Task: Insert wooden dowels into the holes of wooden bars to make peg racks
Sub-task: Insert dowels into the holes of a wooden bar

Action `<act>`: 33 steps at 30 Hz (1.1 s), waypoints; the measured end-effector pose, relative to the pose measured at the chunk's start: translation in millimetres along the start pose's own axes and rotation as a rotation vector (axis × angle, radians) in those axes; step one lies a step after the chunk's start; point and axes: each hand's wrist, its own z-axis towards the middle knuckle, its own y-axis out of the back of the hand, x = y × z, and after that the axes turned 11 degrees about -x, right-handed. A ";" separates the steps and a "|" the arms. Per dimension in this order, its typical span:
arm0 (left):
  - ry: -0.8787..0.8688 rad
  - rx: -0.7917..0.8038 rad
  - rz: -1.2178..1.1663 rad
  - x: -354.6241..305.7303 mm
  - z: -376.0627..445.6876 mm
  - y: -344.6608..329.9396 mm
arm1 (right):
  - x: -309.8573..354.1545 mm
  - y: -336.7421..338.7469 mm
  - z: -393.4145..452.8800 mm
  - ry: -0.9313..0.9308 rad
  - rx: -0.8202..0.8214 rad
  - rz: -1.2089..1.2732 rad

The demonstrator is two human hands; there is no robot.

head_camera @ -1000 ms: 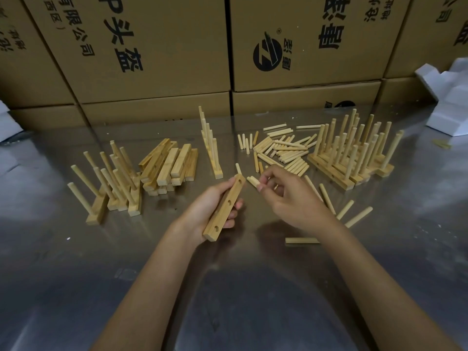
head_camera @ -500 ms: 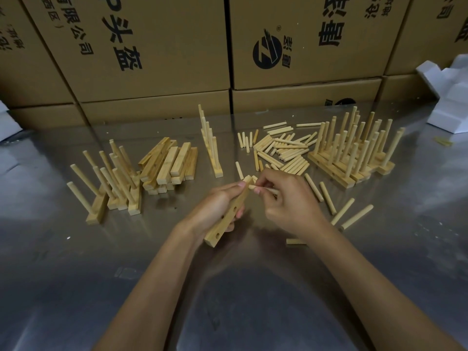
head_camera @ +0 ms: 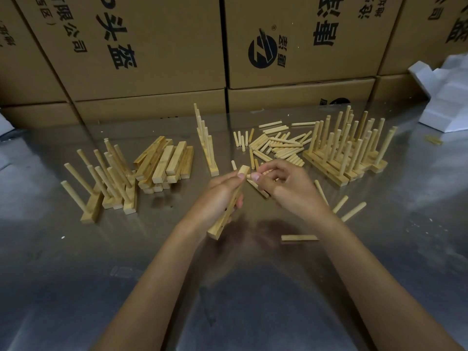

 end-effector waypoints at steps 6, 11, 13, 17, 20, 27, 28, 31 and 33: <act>0.130 -0.238 -0.041 -0.6 9.5 23.9 | 1.3 74.7 12.0 -0.117 0.639 -0.558; 0.187 -0.231 -0.036 4.5 12.1 27.0 | -1.5 59.2 3.6 -0.125 0.758 -0.865; 0.231 -0.188 -0.077 6.7 10.9 23.5 | -1.7 55.7 3.6 -0.067 0.692 -0.787; 0.300 -0.092 -0.239 6.2 7.9 15.4 | 6.0 34.5 -6.5 0.071 0.489 -0.329; 0.297 -0.039 -0.285 5.0 5.9 12.0 | 10.4 6.6 -18.5 0.222 0.295 -0.107; 0.279 0.000 -0.304 -0.2 1.3 11.0 | -2.1 -15.4 -22.3 0.557 0.057 -0.396; 0.280 0.001 -0.300 -0.1 1.0 10.9 | -3.3 -16.7 -22.8 0.587 0.040 -0.403; 0.267 -0.008 -0.281 -0.3 0.6 8.9 | -4.6 -19.5 -24.9 0.632 0.021 -0.368; 0.262 -0.013 -0.277 -0.4 0.0 7.1 | -4.1 -21.2 -25.9 0.640 0.021 -0.341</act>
